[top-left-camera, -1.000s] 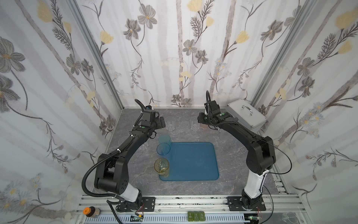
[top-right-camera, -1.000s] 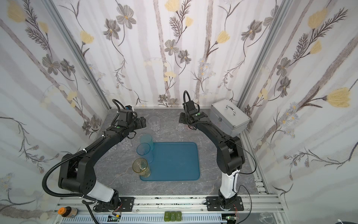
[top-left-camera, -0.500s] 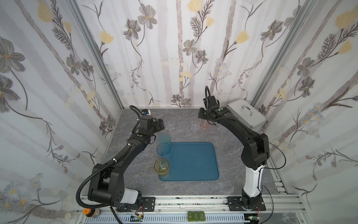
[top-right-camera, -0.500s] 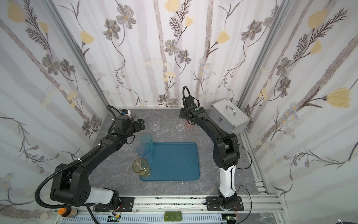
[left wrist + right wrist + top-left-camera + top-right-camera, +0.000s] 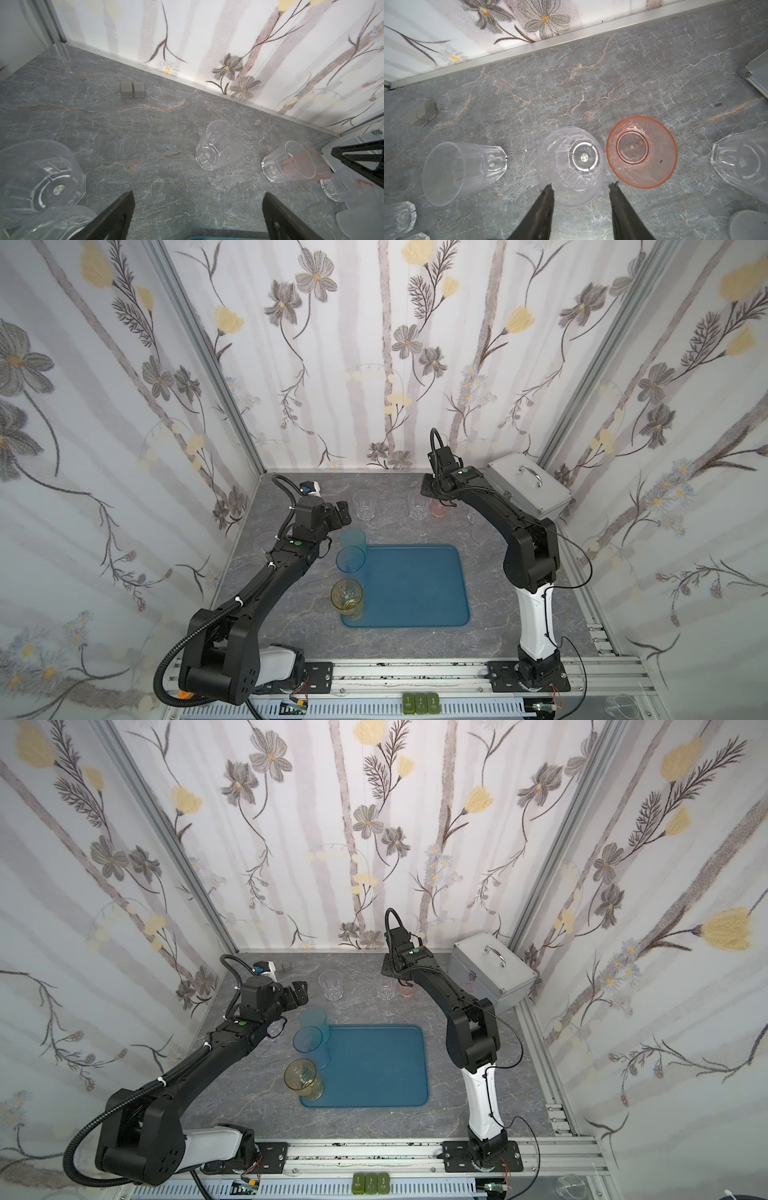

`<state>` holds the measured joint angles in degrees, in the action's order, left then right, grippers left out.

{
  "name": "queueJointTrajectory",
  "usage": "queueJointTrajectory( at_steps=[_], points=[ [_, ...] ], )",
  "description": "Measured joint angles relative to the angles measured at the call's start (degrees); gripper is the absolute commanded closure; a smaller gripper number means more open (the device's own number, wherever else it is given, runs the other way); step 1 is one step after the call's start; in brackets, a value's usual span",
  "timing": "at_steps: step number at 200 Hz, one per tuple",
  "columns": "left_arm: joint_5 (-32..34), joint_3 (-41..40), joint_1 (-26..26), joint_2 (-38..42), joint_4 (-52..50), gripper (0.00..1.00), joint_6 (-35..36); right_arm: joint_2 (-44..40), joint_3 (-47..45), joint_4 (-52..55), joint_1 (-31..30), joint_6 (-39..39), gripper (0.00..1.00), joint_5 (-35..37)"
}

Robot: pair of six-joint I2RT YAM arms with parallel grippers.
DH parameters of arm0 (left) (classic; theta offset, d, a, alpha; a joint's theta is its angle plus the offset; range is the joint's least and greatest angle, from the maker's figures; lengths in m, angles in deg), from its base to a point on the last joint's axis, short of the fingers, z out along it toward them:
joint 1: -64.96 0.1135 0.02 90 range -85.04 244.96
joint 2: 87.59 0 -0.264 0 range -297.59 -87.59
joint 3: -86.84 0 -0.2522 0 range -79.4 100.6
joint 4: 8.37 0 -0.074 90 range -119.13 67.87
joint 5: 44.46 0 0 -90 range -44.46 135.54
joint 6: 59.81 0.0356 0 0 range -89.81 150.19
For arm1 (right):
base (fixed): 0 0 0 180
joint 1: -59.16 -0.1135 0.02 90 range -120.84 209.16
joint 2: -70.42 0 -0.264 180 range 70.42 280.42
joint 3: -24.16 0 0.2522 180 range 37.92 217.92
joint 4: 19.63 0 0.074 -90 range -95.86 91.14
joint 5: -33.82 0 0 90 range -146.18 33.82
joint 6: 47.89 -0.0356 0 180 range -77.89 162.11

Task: Place the glasses into the tray
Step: Move the glass to the top-center of the table.

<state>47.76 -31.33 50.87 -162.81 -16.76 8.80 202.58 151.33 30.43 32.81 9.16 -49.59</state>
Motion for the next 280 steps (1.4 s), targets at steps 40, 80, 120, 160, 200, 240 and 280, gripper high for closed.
queueJointTrajectory(
  at_steps=[40, 80, 120, 160, 200, 240, 280],
  points=[
    [-1.0, 1.0, -0.2, -1.5, 0.8, 0.01, -1.4, 3.3, 4.0, 0.9, 0.6, 0.3, 0.58, 0.2],
    [-3.6, 1.4, -0.5, -3.8, 0.7, 0.03, -3.7, 8.4, 10.6, 1.8, 1.1, 2.5, 0.59, 0.9],
    [-4.0, 1.2, -1.1, -4.3, 0.8, 0.03, -5.5, 11.8, 13.4, 2.0, 2.0, 4.6, 0.59, 0.8],
    [-4.0, 1.0, -1.6, -5.6, 0.8, 0.03, -6.1, 13.6, 13.9, 1.8, 2.0, 5.6, 0.64, -0.7],
    [-4.4, 1.1, -1.7, -5.8, 0.8, 0.04, -6.1, 14.3, 14.0, 1.8, 1.8, 6.1, 0.68, -1.8],
    [-4.2, 0.9, -1.8, -5.5, 0.8, 0.03, -6.0, 14.3, 14.0, 2.0, 0.9, 6.1, 0.69, -2.4],
    [-4.2, 0.0, -1.8, -4.8, 0.8, 0.03, -6.0, 14.3, 14.0, 2.8, -0.1, 6.0, 0.65, -3.6]
  ],
)
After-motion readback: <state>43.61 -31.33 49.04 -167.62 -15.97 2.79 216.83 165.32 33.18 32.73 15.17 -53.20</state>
